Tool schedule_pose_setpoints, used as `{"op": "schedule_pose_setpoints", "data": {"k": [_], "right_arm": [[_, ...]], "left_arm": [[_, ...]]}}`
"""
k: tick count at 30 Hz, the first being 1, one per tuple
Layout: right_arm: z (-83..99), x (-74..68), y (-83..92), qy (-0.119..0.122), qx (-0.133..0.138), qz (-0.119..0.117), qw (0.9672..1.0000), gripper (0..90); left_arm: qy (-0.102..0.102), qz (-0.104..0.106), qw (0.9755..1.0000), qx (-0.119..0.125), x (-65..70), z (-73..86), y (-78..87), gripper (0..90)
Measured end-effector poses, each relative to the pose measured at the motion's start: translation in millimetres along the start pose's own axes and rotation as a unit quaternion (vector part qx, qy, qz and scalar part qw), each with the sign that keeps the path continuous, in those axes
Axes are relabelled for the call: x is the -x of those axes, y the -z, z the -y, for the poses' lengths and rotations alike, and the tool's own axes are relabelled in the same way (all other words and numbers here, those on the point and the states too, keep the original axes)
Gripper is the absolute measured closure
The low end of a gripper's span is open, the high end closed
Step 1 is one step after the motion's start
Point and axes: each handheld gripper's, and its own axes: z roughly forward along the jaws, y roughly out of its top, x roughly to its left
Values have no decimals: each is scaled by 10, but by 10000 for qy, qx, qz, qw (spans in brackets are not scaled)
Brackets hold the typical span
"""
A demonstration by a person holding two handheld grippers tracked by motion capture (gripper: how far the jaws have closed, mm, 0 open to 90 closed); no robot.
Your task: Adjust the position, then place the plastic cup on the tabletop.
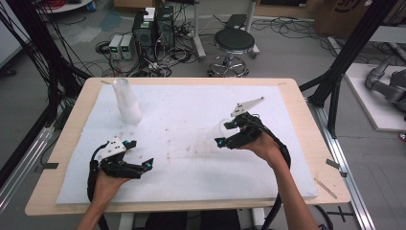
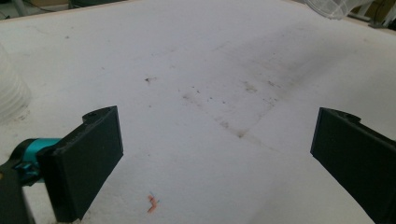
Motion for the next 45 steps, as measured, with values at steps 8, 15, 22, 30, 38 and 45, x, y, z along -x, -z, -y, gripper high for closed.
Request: {"op": "schedule_pose_setpoints", "data": {"k": [8,15,22,30,38,45], "right_arm": [[-32,1,-15,-12,-89,9,10000,266],[-74,-17,-5,6,-152,22,9999,266],[-89,-19,8,16,-186,38,9998,266],[-82,3,1,-48,-234,59,9997,267],[-100,31,-23,-28,-466,149,9988,266],[-136,78,-72,33,-861,303,9958,266]], "left_arm": [[-83,-306,9992,257,-25,41,47,23],[-76,-396,9983,429,-49,79,76,23],[-53,-443,9978,487,-60,85,89,23],[-133,-515,9972,532,-44,91,87,23],[-176,-610,9965,539,-49,128,73,23],[-143,-642,9964,530,-68,160,65,23]]}}
